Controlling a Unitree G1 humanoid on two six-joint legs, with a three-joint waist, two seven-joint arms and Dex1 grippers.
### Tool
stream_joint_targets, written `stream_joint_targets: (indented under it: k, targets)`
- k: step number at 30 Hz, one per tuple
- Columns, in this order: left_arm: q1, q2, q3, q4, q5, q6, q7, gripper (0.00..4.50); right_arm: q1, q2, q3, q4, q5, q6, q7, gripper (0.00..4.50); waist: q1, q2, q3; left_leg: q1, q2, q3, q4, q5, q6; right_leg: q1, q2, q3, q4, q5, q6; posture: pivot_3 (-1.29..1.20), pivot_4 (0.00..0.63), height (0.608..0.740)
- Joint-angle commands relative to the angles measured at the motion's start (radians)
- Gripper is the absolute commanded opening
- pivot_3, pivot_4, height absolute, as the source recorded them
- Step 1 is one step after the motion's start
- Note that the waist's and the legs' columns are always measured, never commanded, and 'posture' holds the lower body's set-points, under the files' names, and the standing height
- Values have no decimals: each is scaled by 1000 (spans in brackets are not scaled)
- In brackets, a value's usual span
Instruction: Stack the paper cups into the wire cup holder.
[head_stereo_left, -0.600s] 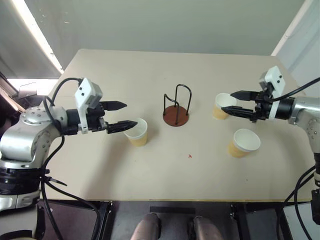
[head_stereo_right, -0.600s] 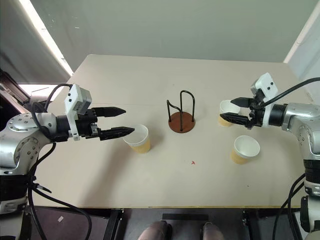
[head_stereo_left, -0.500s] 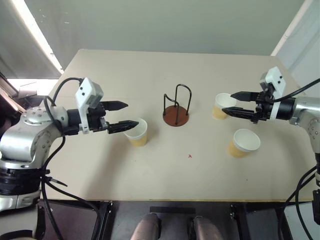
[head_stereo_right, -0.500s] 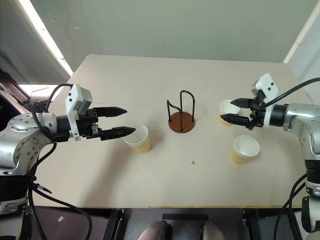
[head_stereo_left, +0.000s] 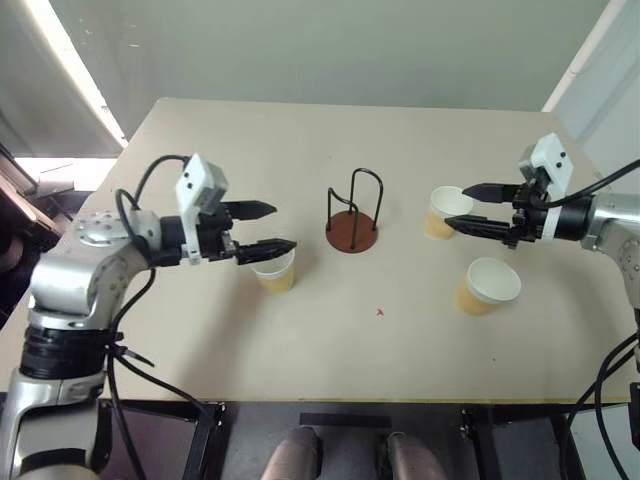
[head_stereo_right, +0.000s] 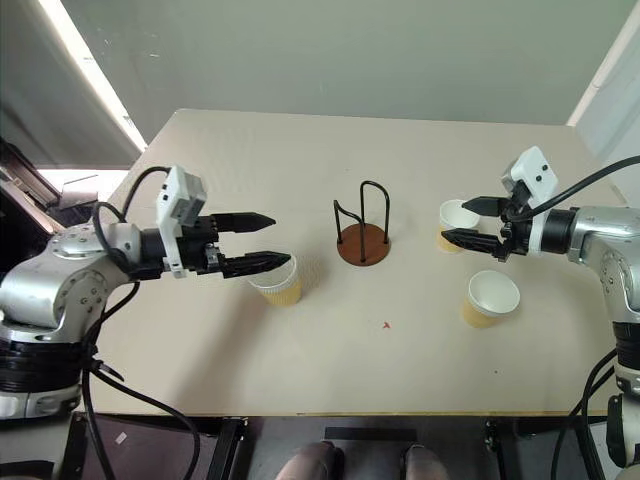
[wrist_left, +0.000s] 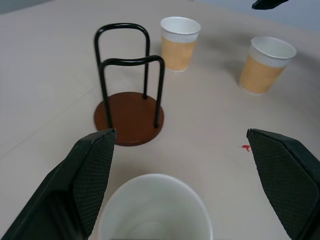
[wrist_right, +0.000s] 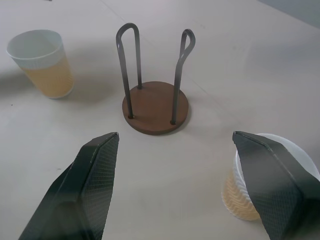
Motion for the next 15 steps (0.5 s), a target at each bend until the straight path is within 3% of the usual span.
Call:
stream_joint_targets:
  k: [1, 15]
  targets:
    - [-30, -16, -17, 0, 32, -42, 8, 4500, 2, -34, -39, -73, 55, 33, 37, 3761, 1, 0, 0, 0, 0, 0, 0, 0, 0, 0, 0, 0, 0, 0, 0, 0, 150, 740]
    - [-138, -201, -110, 137, 151, -137, 86, 4500, 16, -43, -64, -139, 111, 80, 5, 3761, 2, 0, 0, 0, 0, 0, 2, 0, 0, 1, 0, 0, 0, 0, 0, 0, 150, 740]
